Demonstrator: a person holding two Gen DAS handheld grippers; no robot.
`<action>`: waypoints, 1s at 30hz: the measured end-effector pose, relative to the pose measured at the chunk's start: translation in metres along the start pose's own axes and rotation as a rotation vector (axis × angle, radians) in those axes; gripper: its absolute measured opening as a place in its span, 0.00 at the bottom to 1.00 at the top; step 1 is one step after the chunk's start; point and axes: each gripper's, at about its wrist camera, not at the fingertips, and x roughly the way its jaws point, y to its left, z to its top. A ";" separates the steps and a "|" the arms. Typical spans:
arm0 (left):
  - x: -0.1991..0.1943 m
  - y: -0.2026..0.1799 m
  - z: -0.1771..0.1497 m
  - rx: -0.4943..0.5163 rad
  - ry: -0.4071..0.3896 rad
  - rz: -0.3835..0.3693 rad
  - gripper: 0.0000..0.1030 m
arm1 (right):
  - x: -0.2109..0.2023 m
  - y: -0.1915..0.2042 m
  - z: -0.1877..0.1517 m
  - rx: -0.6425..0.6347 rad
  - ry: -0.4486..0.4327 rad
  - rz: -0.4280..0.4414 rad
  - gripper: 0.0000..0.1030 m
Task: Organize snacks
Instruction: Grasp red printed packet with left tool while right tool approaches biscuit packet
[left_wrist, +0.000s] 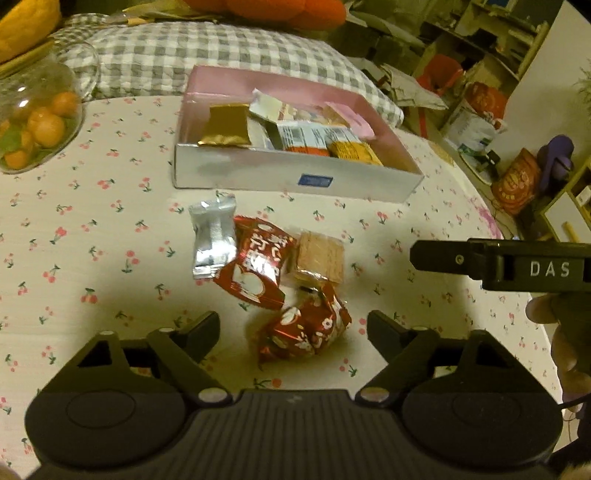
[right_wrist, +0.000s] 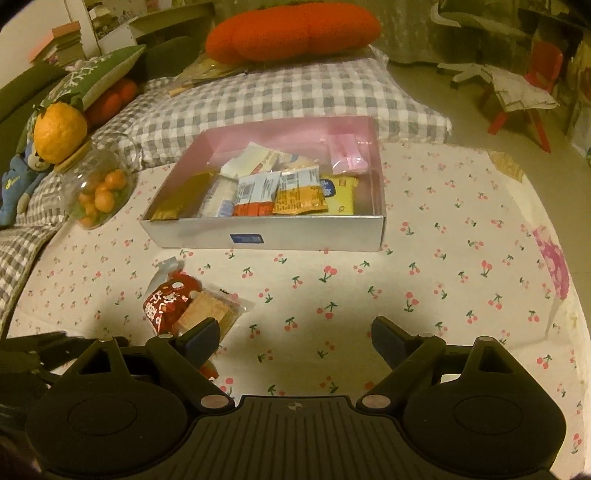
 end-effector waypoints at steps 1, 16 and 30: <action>0.001 0.000 0.000 -0.002 0.000 0.003 0.73 | 0.001 0.000 0.000 0.003 0.003 0.002 0.88; -0.013 0.016 -0.005 -0.037 0.010 0.022 0.27 | 0.022 0.025 0.000 0.022 0.039 0.071 0.88; -0.028 0.041 -0.015 -0.062 0.022 0.022 0.27 | 0.057 0.047 -0.002 -0.040 0.046 0.037 0.88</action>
